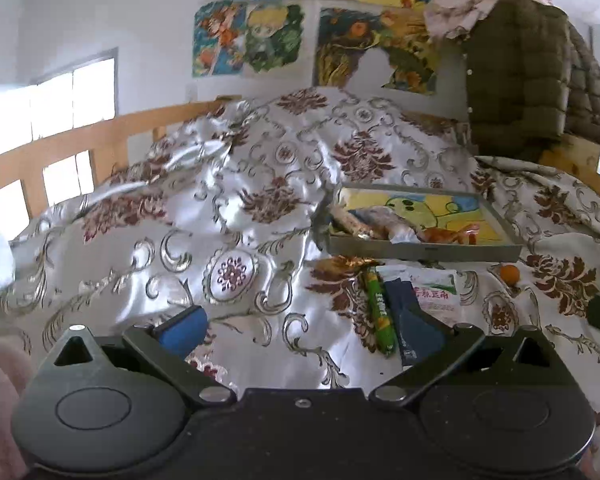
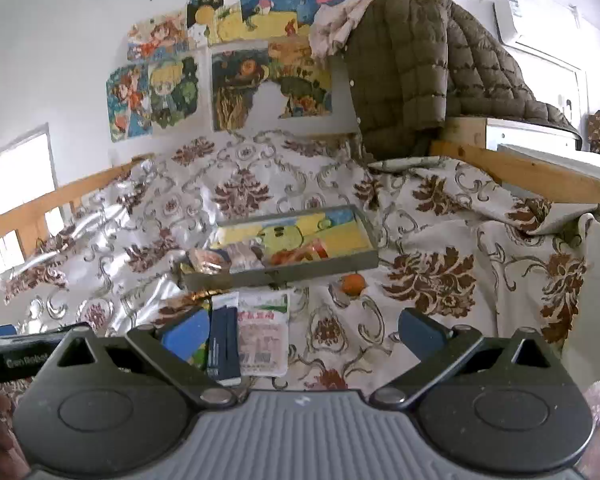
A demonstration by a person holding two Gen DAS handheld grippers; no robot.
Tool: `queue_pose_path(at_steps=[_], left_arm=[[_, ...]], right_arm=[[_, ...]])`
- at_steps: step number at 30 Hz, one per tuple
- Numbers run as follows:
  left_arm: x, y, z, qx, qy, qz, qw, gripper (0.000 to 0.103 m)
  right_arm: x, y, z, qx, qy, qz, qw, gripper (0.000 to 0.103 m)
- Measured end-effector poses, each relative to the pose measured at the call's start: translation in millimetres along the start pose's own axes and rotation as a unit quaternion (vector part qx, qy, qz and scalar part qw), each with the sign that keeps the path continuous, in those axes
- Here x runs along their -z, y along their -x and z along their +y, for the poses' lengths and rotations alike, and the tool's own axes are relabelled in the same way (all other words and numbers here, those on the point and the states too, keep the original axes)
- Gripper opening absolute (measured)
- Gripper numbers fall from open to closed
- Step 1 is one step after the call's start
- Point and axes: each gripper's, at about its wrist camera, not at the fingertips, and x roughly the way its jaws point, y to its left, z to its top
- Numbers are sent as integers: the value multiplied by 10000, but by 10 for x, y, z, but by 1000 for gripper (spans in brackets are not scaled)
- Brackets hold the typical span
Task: Organize snacks
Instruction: 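Withdraw both tools from the tray back over the remaining snacks, then move the left tool to the green tube snack while the right tool approaches the dark blue packet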
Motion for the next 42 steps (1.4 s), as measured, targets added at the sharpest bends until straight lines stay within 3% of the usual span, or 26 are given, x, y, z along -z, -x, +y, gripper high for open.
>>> queue_pose_path(at_steps=[5,9,16,19,30,32,35,38,42], left_arm=[[2,-17,-24,-7,-3,160,9999,102],[-57,-25,-67,-247,-93,472,9985,102],[-42,-98,-16,-392,-109,677,9969,102],[-58,-151,-21,-394,-112,791,9960,102],[-201,-712,-110,-50,-975,1445,9847,102],[-252,-859,-104,217,-1052,1636,9807,102],[-322,-1067,-125,611,-1225,1777,9745,102],[-331,-1270,-180,876,-1656,1906,9636,102],[-313,-1461,-191,897,-2061,1821,9572,102]], right_arm=[[12,-57,54,46,24,242,9997,103],[-53,-91,106,159,-231,521,9982,103],[-9,-162,290,115,345,659,9972,103],[-10,-240,234,57,197,861,9961,103],[12,-477,65,11,10,1326,9912,103],[17,-534,56,-11,26,1394,9902,103],[-7,-572,25,-422,-20,1310,9905,103],[-40,-643,20,-649,41,1261,9899,103],[-56,-849,57,-503,302,1404,9884,103]])
